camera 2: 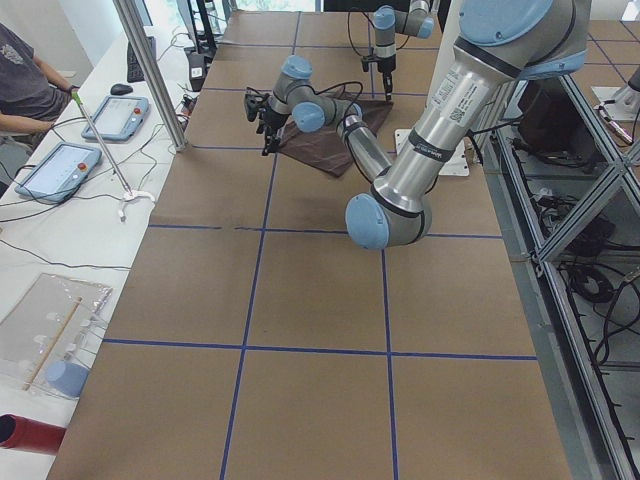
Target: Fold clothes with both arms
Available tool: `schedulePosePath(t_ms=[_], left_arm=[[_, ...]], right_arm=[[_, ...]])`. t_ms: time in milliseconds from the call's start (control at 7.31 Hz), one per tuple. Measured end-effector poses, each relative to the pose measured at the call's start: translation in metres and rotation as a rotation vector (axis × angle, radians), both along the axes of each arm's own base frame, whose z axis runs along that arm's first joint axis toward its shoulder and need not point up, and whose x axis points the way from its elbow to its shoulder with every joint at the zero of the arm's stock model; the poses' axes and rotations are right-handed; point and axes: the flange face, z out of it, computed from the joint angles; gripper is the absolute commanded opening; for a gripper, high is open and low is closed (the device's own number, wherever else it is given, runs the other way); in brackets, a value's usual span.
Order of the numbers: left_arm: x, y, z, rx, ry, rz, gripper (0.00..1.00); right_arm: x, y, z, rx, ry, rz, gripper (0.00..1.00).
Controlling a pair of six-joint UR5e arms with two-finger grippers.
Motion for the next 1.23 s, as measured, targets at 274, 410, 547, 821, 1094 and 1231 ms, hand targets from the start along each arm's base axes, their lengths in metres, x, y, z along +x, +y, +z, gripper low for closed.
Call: schedulePosePath(t_ms=[274, 410, 547, 821, 1094, 1231], left_arm=[[0.021, 0.054, 0.01, -0.099, 0.073, 0.064, 0.94], [0.052, 0.098, 0.014, -0.193, 0.118, 0.073, 0.93], [0.088, 0.142, 0.019, -0.276, 0.139, 0.067, 0.9], [0.139, 0.192, 0.037, -0.364, 0.122, 0.044, 0.89], [0.153, 0.199, 0.05, -0.38, 0.098, 0.023, 0.81], [0.154, 0.197, 0.053, -0.379, 0.092, 0.012, 0.78]], right_arm=[[0.007, -0.044, -0.035, 0.024, -0.077, 0.113, 1.0], [0.022, -0.08, -0.059, 0.031, -0.13, 0.186, 1.0], [0.043, -0.111, -0.075, 0.029, -0.167, 0.242, 1.0], [0.071, -0.142, -0.086, 0.017, -0.197, 0.288, 1.0], [0.078, -0.15, -0.09, 0.018, -0.207, 0.304, 1.0], [0.079, -0.153, -0.094, 0.02, -0.213, 0.307, 1.0]])
